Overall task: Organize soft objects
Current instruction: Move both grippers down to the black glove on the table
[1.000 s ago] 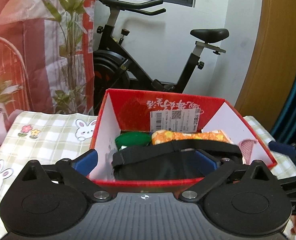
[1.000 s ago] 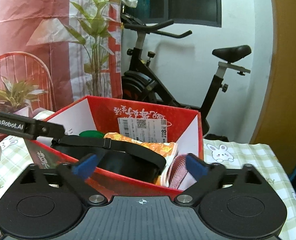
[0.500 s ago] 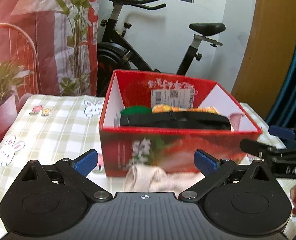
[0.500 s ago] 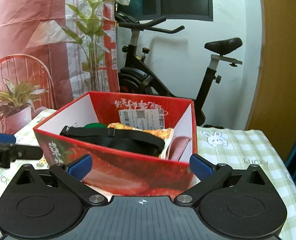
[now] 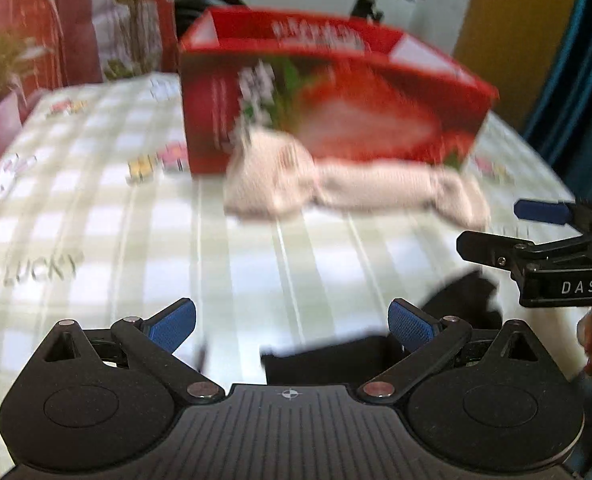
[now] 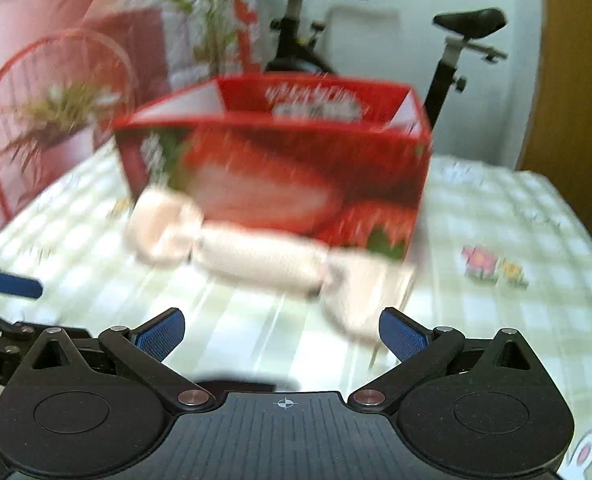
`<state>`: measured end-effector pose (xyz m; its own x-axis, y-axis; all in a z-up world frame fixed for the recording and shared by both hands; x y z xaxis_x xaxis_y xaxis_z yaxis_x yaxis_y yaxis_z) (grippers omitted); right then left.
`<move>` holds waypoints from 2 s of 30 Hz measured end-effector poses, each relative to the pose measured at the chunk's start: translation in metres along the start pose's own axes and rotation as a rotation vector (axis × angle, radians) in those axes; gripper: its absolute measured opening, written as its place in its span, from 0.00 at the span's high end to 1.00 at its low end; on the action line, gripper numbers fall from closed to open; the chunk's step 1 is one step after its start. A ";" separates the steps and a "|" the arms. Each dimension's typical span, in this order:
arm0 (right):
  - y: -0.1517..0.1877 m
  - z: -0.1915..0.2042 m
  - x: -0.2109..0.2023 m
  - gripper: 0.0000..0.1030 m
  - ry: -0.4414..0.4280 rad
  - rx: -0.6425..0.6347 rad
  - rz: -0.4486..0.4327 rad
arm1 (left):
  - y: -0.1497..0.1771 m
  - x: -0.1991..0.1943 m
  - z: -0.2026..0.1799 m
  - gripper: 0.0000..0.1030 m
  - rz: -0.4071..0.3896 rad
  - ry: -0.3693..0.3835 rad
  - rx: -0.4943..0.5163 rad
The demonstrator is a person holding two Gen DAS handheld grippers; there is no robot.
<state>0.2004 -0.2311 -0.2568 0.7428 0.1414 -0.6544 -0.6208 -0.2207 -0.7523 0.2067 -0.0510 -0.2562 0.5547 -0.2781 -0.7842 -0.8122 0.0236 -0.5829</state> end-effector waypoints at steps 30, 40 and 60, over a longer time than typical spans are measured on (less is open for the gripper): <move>0.041 0.016 0.017 0.00 -0.012 -0.002 0.038 | 0.033 0.022 -0.006 0.00 -0.005 -0.044 0.107; 0.042 0.016 0.016 0.00 -0.012 0.010 0.036 | 0.033 0.020 -0.005 0.00 -0.009 -0.047 0.104; 0.044 0.016 0.015 0.00 -0.006 0.032 0.023 | 0.029 -0.004 0.002 0.11 0.000 0.108 0.005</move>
<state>0.1805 -0.2233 -0.3007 0.7270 0.1429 -0.6716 -0.6452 -0.1927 -0.7394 0.1818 -0.0471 -0.2703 0.5315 -0.3803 -0.7569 -0.8114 0.0281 -0.5838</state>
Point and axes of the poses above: each gripper's, at about its wrist camera, not at the fingertips, and x roughly the way its jaws point, z to its left, y to its underside, the point moved 8 cm from there along x, roughly the way its jaws point, and after that the axes turned 12 degrees about -x, right-handed, at the moved point
